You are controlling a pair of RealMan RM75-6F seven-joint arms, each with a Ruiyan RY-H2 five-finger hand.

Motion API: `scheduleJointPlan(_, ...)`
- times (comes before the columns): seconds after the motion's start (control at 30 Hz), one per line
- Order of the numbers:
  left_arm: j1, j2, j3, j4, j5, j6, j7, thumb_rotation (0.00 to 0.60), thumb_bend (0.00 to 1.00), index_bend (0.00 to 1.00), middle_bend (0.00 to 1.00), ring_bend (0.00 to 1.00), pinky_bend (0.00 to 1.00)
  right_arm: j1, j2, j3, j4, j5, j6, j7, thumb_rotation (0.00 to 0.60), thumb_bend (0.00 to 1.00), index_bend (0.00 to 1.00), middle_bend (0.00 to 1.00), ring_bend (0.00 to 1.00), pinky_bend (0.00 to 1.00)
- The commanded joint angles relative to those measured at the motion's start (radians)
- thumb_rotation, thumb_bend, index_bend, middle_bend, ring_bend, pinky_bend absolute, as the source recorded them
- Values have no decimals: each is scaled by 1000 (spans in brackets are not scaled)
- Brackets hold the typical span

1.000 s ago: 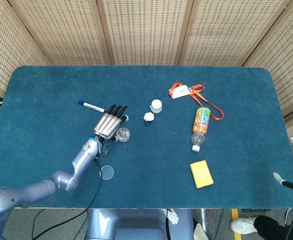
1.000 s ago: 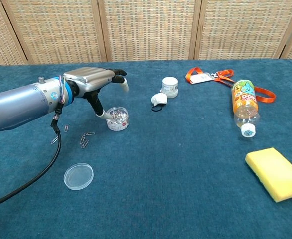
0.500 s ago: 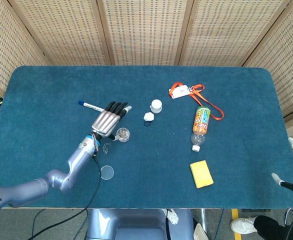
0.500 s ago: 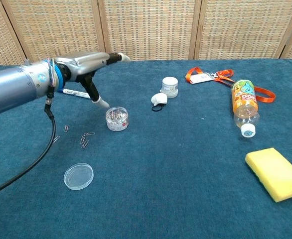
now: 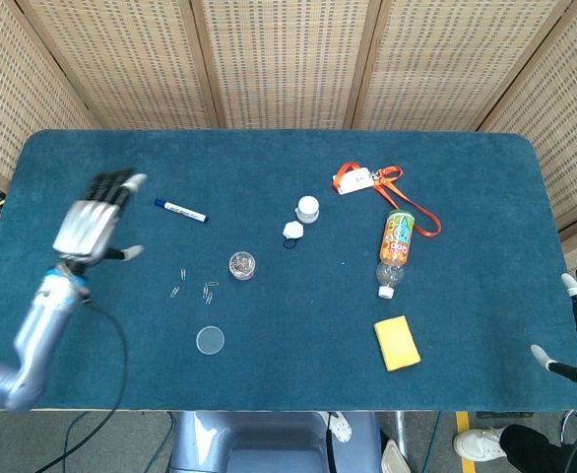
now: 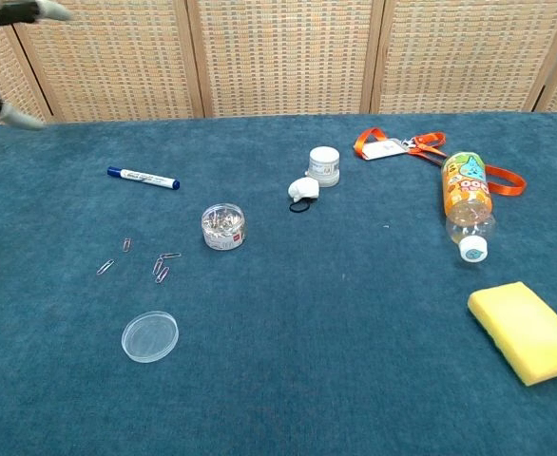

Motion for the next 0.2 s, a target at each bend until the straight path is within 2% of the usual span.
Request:
scheduleJointPlan(0.03,189,105,75,-112,-14,193,-34,600,24,0,0,0,0,-1,-7,2,4,-5,10,-13,600,0,0,0,0,0)
scheduleJointPlan(0.2,370,128,156,-113,50,385,-114,600,24,0,0,0,0,3,-20,-1,14,-17,13,-41,600,0,0,0,0,0)
